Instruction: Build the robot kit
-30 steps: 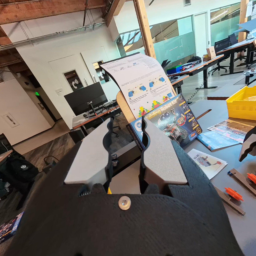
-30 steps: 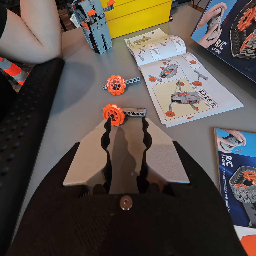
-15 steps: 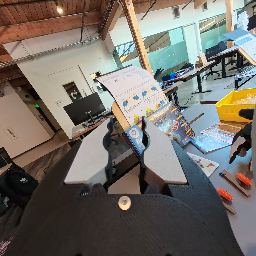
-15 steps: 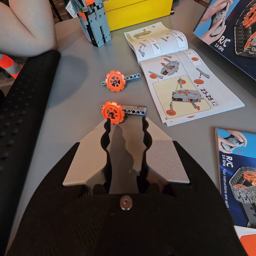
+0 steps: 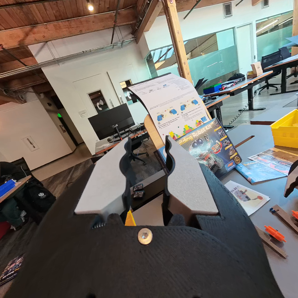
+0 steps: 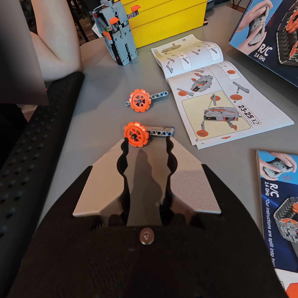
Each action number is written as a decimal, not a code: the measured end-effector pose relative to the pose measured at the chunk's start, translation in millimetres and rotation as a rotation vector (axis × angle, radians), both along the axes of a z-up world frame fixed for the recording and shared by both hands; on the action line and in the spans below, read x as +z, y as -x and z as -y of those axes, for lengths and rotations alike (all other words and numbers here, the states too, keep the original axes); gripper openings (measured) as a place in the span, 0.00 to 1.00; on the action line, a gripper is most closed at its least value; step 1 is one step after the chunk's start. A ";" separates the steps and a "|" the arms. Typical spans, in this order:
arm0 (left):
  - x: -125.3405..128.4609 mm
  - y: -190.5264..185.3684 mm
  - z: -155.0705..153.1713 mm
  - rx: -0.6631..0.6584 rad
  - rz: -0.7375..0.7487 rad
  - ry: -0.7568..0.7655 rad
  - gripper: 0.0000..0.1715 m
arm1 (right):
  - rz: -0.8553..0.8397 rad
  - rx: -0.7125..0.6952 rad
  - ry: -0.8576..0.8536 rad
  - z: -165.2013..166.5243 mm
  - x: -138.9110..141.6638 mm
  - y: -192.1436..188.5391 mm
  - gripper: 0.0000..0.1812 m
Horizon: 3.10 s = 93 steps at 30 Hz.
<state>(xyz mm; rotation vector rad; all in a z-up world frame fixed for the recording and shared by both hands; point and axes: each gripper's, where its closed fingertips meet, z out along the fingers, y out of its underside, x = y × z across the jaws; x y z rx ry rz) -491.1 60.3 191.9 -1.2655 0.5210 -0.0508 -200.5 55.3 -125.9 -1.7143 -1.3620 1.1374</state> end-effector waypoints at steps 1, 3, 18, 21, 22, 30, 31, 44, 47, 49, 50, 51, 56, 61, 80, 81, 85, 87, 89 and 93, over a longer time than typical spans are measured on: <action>1.1 2.2 0.6 0.003 0.008 -0.002 0.24 | -0.005 0.002 0.003 0.2 0.6 -0.2 0.26; 2.8 7.8 1.1 0.016 0.024 -0.003 0.24 | -0.014 0.008 0.001 1.2 2.1 -0.7 0.26; 1.5 24.9 -10.7 0.046 0.157 0.056 0.23 | 0.106 0.044 -0.106 13.4 -13.9 0.1 0.30; 1.1 17.2 -12.7 0.026 0.173 0.063 0.22 | 0.134 0.041 -0.157 15.9 -17.1 0.4 0.31; 0.5 14.7 -13.4 0.024 0.174 0.065 0.22 | 0.133 0.042 -0.160 18.3 -17.0 0.4 0.32; -16.1 -10.6 -30.5 0.016 0.140 0.120 0.22 | 0.145 0.032 -0.169 20.5 -18.3 -5.5 0.32; -18.7 -13.1 -32.6 0.016 0.129 0.128 0.23 | 0.150 0.035 -0.167 20.7 -19.1 -5.6 0.32; -20.1 -0.3 -27.2 -0.003 0.153 0.161 0.23 | 0.256 0.035 -0.195 16.5 -33.9 -8.3 0.33; -18.2 2.1 -26.5 -0.021 0.161 0.160 0.22 | 0.268 0.037 -0.156 14.9 -36.3 -8.6 0.32; -18.0 -0.7 -26.1 -0.050 0.164 0.163 0.22 | 0.268 0.036 -0.147 14.3 -36.4 -9.0 0.32; -18.6 -1.6 -25.9 -0.060 0.162 0.166 0.22 | 0.259 0.033 -0.148 13.9 -35.1 -9.1 0.32; -19.2 -1.2 -25.9 -0.064 0.158 0.169 0.22 | 0.244 0.020 -0.150 12.3 -32.7 -9.4 0.32; -21.4 29.1 -24.4 -0.004 0.158 0.178 0.22 | 0.152 -0.076 -0.133 0.1 -17.9 -13.2 0.31; -23.9 69.2 -11.8 0.012 0.223 0.204 0.20 | 0.077 -0.182 -0.084 11.9 0.6 5.3 0.36; -17.5 96.2 -2.5 -0.087 0.348 0.181 0.18 | 0.246 -0.180 -0.055 23.1 -33.2 35.0 0.23; -15.5 97.0 -1.5 -0.087 0.353 0.170 0.18 | 0.246 -0.178 -0.057 23.4 -33.2 35.1 0.23; -12.4 95.7 1.5 -0.111 0.373 0.165 0.18 | 0.244 -0.167 -0.050 24.5 -33.4 35.6 0.23; -13.4 94.0 1.3 -0.113 0.364 0.169 0.18 | 0.242 -0.165 -0.041 24.5 -33.5 35.6 0.23; -15.1 93.1 -0.4 -0.107 0.355 0.177 0.17 | 0.241 -0.164 -0.036 24.5 -33.6 35.7 0.23; -17.6 91.2 -3.4 -0.100 0.347 0.190 0.18 | 0.240 -0.158 -0.028 25.3 -33.9 36.0 0.23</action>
